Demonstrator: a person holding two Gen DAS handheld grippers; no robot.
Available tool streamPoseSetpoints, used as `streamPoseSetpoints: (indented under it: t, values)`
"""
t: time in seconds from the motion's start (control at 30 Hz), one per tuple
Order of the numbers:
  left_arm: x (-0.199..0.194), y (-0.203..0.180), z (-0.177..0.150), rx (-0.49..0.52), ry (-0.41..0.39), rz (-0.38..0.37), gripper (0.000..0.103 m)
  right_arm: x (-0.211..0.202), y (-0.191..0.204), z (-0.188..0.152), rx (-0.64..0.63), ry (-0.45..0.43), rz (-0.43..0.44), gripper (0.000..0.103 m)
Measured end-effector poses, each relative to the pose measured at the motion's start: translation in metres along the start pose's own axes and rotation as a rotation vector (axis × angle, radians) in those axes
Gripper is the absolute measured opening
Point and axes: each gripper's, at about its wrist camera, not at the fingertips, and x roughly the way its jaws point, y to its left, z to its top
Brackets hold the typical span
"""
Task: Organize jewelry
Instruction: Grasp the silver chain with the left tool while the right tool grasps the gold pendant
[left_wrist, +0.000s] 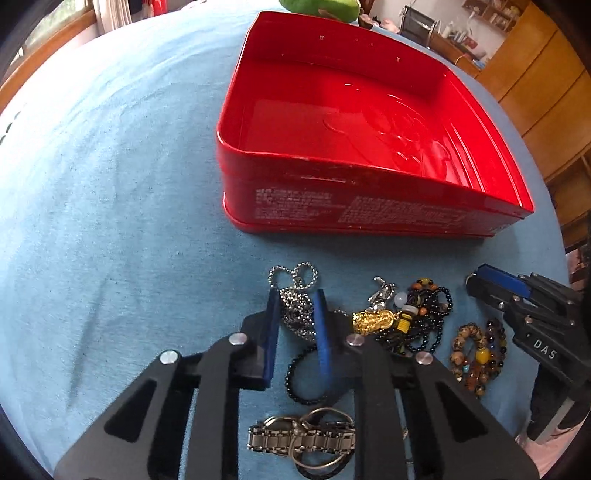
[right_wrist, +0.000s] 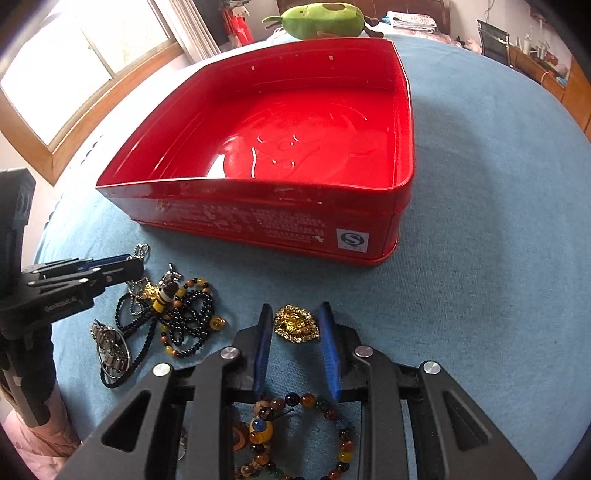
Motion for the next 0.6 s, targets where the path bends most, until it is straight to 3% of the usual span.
streamPoseSetpoints:
  t: [0.17,0.47,0.6]
  values:
    - [-0.006,0.002,-0.001,-0.021,-0.029,-0.036,0.012,-0.002,-0.001,0.002,0.007,0.002,0.016,0.025]
    - [-0.073,-0.011,-0.008,0.016,-0.232,-0.118,0.012,-0.032,0.002,0.001,-0.003,-0.059,0.055,0.025]
    - [-0.095,-0.017,-0.008,0.031,-0.283,-0.136,0.012,-0.042,0.005,0.001,-0.005,-0.073,0.069,0.025]
